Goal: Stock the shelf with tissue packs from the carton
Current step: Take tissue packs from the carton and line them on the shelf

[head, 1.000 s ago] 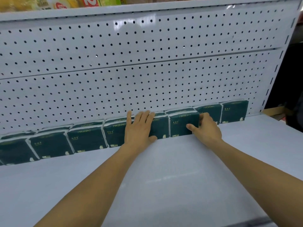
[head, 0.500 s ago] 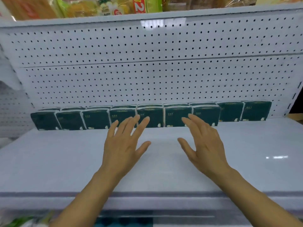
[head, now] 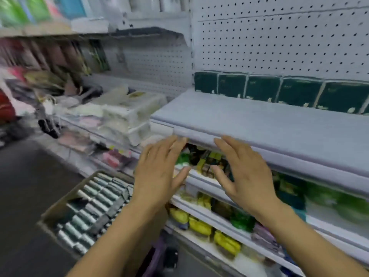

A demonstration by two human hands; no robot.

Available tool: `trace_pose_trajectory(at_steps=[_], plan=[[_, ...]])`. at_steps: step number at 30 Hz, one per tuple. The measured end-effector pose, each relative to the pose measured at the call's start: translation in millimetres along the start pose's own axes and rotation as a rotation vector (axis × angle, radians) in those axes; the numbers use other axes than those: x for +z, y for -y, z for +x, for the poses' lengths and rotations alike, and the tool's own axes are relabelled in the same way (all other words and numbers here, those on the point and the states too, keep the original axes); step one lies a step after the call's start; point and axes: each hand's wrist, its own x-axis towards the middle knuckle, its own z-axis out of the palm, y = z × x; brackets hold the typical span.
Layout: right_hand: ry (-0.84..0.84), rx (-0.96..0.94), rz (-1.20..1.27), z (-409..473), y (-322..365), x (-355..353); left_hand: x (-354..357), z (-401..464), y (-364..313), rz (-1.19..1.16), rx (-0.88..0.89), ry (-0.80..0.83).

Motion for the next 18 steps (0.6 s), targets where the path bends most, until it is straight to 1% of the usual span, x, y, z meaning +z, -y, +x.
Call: trace_pose_trajectory(at_steps=[4,9,12,15,18], plan=[[0.17,-0.083,0.036,7,83,62,-18,-70,78,0.119,-0.159,0.176],[0.312,-0.145,0.128,5,156,136,-23,-149,157,0.145,-0.348,0.329],[0.421,-0.157,0.172,-2,177,176,-15,-191,193,0.096,-0.465,0.46],[0.549,-0.172,0.182,-11,184,214,4,-229,218,0.011,-0.588,0.599],[0.75,-0.158,0.181,-16,189,250,31,-258,236,-0.054,-0.669,0.725]])
